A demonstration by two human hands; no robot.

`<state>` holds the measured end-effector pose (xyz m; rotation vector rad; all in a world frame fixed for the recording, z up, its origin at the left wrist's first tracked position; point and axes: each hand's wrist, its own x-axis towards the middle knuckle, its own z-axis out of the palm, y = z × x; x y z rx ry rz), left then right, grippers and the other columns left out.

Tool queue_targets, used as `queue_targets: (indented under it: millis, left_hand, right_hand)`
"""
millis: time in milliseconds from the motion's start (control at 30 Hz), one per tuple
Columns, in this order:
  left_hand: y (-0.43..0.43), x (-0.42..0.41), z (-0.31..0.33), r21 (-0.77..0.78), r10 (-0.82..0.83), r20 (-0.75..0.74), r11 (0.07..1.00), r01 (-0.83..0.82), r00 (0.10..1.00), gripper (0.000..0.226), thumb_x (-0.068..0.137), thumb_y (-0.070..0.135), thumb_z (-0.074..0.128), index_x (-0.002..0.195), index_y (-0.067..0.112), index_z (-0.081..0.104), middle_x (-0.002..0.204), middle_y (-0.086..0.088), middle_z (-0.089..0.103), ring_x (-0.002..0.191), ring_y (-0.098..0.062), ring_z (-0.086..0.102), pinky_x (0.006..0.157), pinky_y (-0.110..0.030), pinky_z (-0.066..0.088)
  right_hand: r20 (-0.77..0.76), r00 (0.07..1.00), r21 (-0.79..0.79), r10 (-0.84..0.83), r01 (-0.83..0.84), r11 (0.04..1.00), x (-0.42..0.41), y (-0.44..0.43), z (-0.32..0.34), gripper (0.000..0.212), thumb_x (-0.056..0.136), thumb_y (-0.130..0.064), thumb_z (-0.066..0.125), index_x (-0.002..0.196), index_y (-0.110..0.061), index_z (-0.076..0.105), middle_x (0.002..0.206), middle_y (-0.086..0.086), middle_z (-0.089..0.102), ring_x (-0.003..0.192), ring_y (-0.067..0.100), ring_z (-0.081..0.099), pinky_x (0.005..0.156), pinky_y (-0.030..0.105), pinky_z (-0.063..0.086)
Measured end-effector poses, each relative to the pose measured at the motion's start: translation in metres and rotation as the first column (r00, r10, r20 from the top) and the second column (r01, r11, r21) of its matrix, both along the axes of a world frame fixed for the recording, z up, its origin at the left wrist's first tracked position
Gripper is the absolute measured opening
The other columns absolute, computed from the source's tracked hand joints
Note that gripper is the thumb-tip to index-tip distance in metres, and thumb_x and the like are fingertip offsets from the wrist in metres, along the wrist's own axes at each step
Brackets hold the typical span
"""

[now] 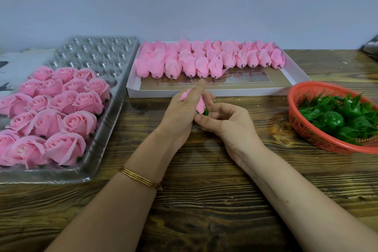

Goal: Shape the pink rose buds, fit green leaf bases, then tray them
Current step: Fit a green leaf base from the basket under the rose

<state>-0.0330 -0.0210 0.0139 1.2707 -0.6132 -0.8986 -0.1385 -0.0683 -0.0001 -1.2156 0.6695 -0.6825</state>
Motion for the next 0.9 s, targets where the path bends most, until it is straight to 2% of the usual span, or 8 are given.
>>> queue_targets:
  millis: [167, 267, 367, 467, 567, 733, 800, 900]
  left_hand:
    - [0.003, -0.002, 0.003, 0.005, -0.039, 0.009, 0.999, 0.039, 0.999, 0.047, 0.101, 0.033, 0.049, 0.061, 0.011, 0.062, 0.084, -0.005, 0.064, 0.079, -0.016, 0.062, 0.074, -0.028, 0.053]
    - [0.005, -0.004, 0.005, 0.008, -0.073, 0.007, 0.997, 0.072, 0.997, 0.045, 0.101, 0.034, 0.050, 0.065, 0.011, 0.064, 0.080, -0.006, 0.064, 0.076, -0.018, 0.063, 0.072, -0.028, 0.054]
    - [0.005, -0.002, 0.005, 0.008, -0.048, -0.034, 0.999, 0.048, 0.998, 0.050, 0.101, 0.036, 0.050, 0.059, 0.016, 0.066, 0.081, -0.008, 0.063, 0.082, -0.022, 0.061, 0.081, -0.035, 0.053]
    - [0.005, 0.000, 0.005, 0.005, -0.030, -0.050, 1.000, 0.030, 0.998, 0.055, 0.101, 0.038, 0.048, 0.053, 0.021, 0.067, 0.083, -0.013, 0.058, 0.084, -0.022, 0.056, 0.088, -0.039, 0.047]
    - [0.006, 0.002, 0.005, 0.005, -0.038, -0.063, 0.999, 0.039, 0.997, 0.055, 0.100, 0.041, 0.047, 0.053, 0.021, 0.068, 0.072, -0.003, 0.065, 0.077, -0.014, 0.060, 0.084, -0.034, 0.047]
    - [0.006, 0.003, 0.005, 0.018, -0.032, -0.045, 0.999, 0.033, 0.998, 0.055, 0.100, 0.042, 0.048, 0.053, 0.022, 0.068, 0.081, -0.003, 0.065, 0.084, -0.017, 0.059, 0.085, -0.035, 0.048]
    - [0.007, 0.002, 0.006, 0.015, -0.045, -0.044, 0.999, 0.045, 0.998, 0.054, 0.100, 0.044, 0.048, 0.055, 0.022, 0.070, 0.085, -0.008, 0.059, 0.078, -0.016, 0.057, 0.081, -0.036, 0.045]
    - [0.007, 0.003, 0.005, 0.021, -0.057, -0.048, 0.998, 0.058, 0.997, 0.051, 0.099, 0.046, 0.048, 0.060, 0.022, 0.072, 0.077, -0.003, 0.062, 0.070, -0.012, 0.058, 0.072, -0.032, 0.046]
  right_hand:
    - [0.012, 1.000, -0.007, -0.001, 0.001, 1.000, 0.000, 0.001, 0.002, 0.026, 0.067, 0.003, 0.081, 0.090, -0.005, 0.072, 0.065, -0.001, 0.069, 0.067, 0.013, 0.067, 0.070, 0.026, 0.057]
    - [0.016, 1.000, -0.015, 0.003, -0.003, 1.000, 0.000, 0.002, 0.004, 0.031, 0.064, 0.002, 0.082, 0.092, -0.008, 0.072, 0.073, 0.003, 0.072, 0.074, 0.018, 0.069, 0.079, 0.035, 0.059]
    - [0.014, 0.999, 0.021, 0.035, -0.036, 0.999, -0.001, 0.000, 0.006, 0.037, 0.062, 0.005, 0.080, 0.096, -0.007, 0.072, 0.085, 0.012, 0.073, 0.083, 0.022, 0.069, 0.087, 0.037, 0.057]
    - [0.030, 0.994, 0.106, 0.108, -0.110, 0.988, -0.002, -0.004, 0.008, 0.025, 0.079, 0.016, 0.062, 0.098, 0.002, 0.068, 0.092, 0.017, 0.069, 0.080, 0.019, 0.067, 0.078, 0.027, 0.056]
    - [0.032, 0.989, 0.201, 0.146, -0.150, 0.968, -0.003, -0.008, 0.010, 0.024, 0.085, 0.013, 0.051, 0.096, 0.003, 0.069, 0.088, 0.015, 0.070, 0.075, 0.016, 0.067, 0.072, 0.023, 0.058]
    - [0.029, 0.985, 0.238, 0.167, -0.169, 0.956, -0.004, -0.010, 0.010, 0.017, 0.091, 0.002, 0.056, 0.099, 0.002, 0.071, 0.083, 0.015, 0.072, 0.071, 0.016, 0.069, 0.068, 0.022, 0.058]
    - [0.043, 0.986, 0.232, 0.164, -0.170, 0.958, -0.004, -0.009, 0.009, 0.014, 0.090, 0.001, 0.059, 0.097, 0.000, 0.072, 0.081, 0.012, 0.073, 0.069, 0.014, 0.068, 0.068, 0.020, 0.058]
    - [0.063, 0.985, 0.212, 0.161, -0.171, 0.962, -0.003, -0.008, 0.007, 0.015, 0.088, 0.002, 0.061, 0.099, 0.000, 0.072, 0.084, 0.010, 0.072, 0.071, 0.013, 0.067, 0.070, 0.018, 0.057]
